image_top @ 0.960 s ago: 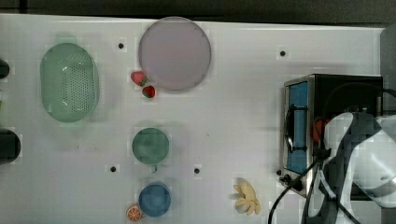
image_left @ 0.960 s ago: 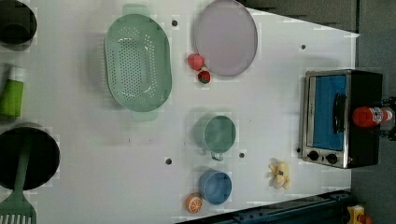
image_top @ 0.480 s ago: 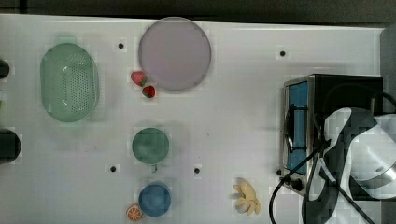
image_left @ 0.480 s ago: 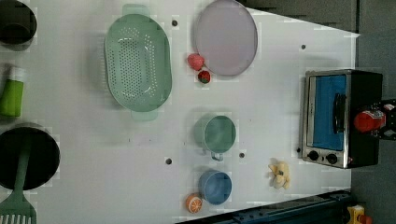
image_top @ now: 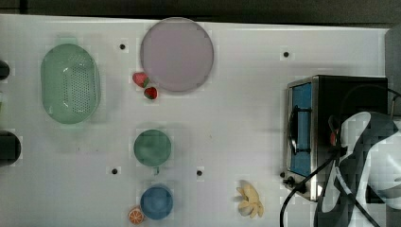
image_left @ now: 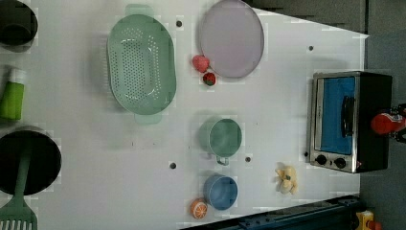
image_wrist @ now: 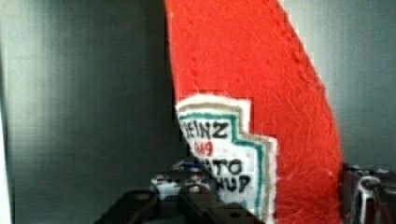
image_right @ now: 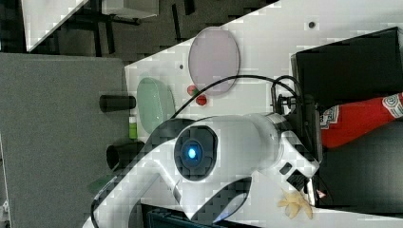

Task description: Pick Ketchup from oven and place it on table.

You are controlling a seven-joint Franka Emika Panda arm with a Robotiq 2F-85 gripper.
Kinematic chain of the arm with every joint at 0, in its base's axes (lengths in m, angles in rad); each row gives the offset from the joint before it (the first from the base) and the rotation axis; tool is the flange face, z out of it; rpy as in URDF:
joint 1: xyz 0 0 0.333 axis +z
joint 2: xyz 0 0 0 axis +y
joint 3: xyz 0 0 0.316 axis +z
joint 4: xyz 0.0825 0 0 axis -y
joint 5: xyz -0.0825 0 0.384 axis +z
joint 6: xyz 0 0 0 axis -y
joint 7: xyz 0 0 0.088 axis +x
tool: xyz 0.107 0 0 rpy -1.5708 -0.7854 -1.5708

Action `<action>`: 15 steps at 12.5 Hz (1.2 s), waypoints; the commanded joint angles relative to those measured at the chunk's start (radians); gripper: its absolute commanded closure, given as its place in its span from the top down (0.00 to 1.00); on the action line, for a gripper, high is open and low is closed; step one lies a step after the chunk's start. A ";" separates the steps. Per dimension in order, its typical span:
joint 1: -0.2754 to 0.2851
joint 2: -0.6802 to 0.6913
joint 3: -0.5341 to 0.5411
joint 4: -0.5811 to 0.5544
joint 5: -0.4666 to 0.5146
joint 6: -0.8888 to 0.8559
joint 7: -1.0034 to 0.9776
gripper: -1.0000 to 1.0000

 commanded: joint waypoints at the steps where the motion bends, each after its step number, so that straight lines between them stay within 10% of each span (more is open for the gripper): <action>1: 0.073 -0.093 0.013 0.139 -0.072 -0.143 0.030 0.64; 15: 0.236 -0.225 0.391 0.146 -0.099 -0.360 -0.113 0.64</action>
